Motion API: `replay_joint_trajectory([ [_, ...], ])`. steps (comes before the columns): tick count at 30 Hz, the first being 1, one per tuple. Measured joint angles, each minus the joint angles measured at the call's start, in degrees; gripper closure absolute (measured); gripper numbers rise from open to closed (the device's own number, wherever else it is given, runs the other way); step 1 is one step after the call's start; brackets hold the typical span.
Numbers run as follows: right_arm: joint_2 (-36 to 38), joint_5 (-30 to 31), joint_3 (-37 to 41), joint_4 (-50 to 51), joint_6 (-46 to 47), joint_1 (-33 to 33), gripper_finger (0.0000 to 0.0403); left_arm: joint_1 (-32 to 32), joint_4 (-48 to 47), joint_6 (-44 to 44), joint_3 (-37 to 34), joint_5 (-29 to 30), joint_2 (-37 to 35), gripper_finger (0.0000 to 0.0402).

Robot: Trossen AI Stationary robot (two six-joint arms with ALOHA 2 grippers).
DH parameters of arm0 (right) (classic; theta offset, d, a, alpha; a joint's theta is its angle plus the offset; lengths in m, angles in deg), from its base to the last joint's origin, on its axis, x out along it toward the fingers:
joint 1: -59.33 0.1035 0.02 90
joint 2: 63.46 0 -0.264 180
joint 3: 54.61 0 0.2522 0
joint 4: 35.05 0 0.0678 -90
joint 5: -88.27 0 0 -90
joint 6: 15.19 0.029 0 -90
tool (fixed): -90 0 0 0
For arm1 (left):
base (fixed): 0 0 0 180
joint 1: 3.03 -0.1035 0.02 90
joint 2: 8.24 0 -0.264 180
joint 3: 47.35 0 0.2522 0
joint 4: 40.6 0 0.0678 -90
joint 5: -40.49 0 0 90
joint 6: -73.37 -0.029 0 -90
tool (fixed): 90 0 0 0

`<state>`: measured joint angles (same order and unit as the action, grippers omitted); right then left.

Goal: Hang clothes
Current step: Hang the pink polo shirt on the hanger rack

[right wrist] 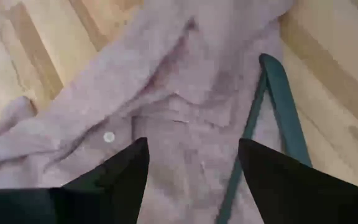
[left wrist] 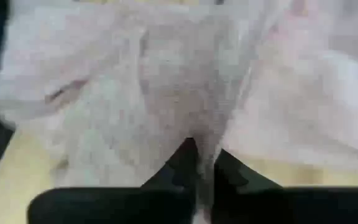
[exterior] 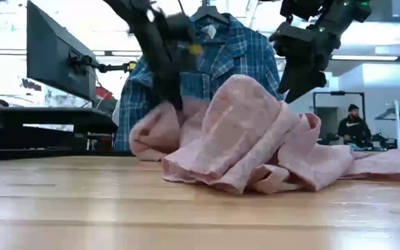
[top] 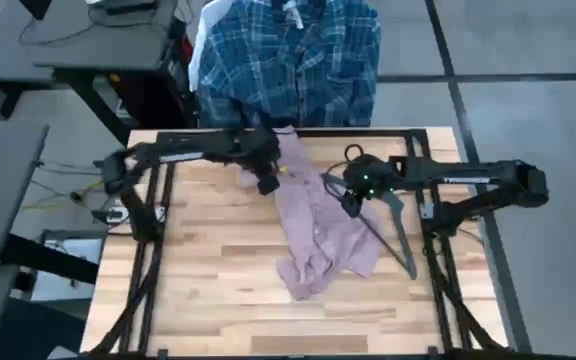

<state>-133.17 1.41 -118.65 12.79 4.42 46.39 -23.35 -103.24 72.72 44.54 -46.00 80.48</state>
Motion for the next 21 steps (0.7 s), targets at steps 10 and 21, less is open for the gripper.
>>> replay_joint_trajectory([
  [10, 0.00, -0.03, 0.00, -0.30, -3.60, -0.38, 0.0168, 10.84, -29.89, 16.26, 0.00, 0.01, -16.97, 0.0402],
  [21, 0.00, -0.69, 0.00, 0.16, -2.27, 0.10, 0.0168, 11.19, -35.69, 20.14, -0.01, -8.48, -17.31, 0.0326],
])
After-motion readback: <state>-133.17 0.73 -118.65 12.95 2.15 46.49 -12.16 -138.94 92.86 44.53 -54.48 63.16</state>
